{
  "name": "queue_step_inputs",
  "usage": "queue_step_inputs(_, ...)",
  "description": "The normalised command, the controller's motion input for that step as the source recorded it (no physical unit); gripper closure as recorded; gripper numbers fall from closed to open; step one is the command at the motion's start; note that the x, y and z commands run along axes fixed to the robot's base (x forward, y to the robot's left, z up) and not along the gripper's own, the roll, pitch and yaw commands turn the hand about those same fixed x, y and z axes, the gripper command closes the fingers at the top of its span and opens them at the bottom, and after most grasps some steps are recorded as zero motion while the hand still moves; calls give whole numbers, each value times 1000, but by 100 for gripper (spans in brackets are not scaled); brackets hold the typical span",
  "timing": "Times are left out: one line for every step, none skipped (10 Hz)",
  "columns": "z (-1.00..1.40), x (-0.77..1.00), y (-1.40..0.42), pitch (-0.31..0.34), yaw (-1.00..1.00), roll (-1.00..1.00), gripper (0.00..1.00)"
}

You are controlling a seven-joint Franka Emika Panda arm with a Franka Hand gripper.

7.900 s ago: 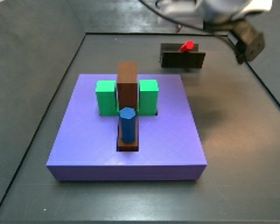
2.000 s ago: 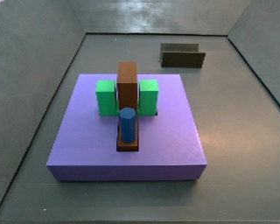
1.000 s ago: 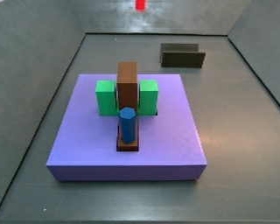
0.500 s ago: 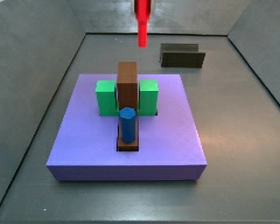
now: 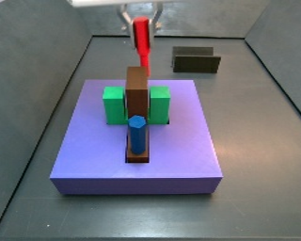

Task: Pick up the red object. Move up. Place the red object on the fixture. Regrasp the red object. Move to above the board. Insert the red object.
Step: Insert the red object.

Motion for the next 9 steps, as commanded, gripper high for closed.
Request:
queue_step_inputs(-186,0,0,-31,0,24,100)
queue_step_inputs(-137,0,0,0,0,59,100)
queue_step_inputs(-111,0,0,0,0,96,100)
queue_step_inputs(-120,0,0,0,-3,104,100)
queue_step_inputs(-160,0,0,0,-26,70,100)
queue_step_inputs(-200,0,0,0,-54,29,100)
queue_step_inputs(-217,74,0,0,-43,41,100)
queue_step_inputs(-229,43,0,0,-37,43,100)
queue_step_inputs(-209,0,0,0,-37,64,100)
